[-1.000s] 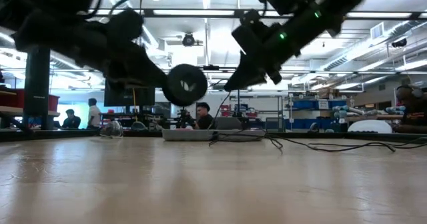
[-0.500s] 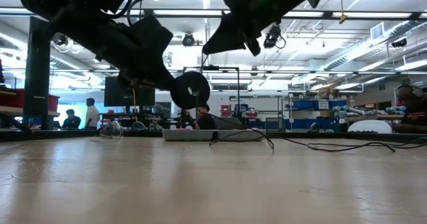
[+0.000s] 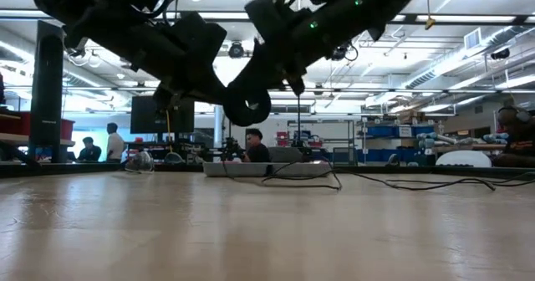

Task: Coil cords
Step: Coil the black wire onto the black spool

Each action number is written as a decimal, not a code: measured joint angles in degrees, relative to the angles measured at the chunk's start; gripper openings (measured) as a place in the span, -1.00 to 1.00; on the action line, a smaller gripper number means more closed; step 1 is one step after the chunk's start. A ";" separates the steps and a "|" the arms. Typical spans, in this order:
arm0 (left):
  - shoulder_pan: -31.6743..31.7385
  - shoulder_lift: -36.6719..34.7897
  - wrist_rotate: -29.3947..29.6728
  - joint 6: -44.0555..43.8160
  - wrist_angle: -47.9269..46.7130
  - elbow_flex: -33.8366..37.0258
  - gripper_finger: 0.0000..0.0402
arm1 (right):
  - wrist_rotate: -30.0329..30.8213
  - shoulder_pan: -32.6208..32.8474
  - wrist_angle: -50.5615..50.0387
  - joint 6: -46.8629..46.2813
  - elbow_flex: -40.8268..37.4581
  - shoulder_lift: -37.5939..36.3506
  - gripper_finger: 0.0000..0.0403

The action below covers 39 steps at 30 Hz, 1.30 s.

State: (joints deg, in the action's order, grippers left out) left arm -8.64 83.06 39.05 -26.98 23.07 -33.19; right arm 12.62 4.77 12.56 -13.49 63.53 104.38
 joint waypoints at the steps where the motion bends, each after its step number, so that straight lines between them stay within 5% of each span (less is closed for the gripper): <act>1: 0.02 0.01 0.29 -0.29 0.28 0.00 -1.00 | -0.27 0.04 0.08 -0.48 0.05 0.43 -0.99; 13: 0.02 0.01 1.55 1.41 7.20 0.24 -1.00 | 2.50 1.80 -13.77 -6.97 -4.10 1.09 -0.76; 18: -0.66 0.01 1.59 -0.45 13.20 4.41 -1.00 | 6.19 4.96 -4.79 -11.22 -12.37 1.02 -0.70; 26: -2.38 -0.04 2.03 -0.42 32.66 13.32 -1.00 | 9.45 9.79 33.10 -12.28 -27.41 2.30 -0.70; 39: -3.05 -0.01 1.80 -0.29 34.67 14.49 -1.00 | 11.70 7.09 38.27 -3.19 -20.03 12.67 -0.40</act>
State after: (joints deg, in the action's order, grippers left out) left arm -11.69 83.05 40.85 -27.27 57.74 -18.70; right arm 24.32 11.85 50.83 -16.68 43.50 117.05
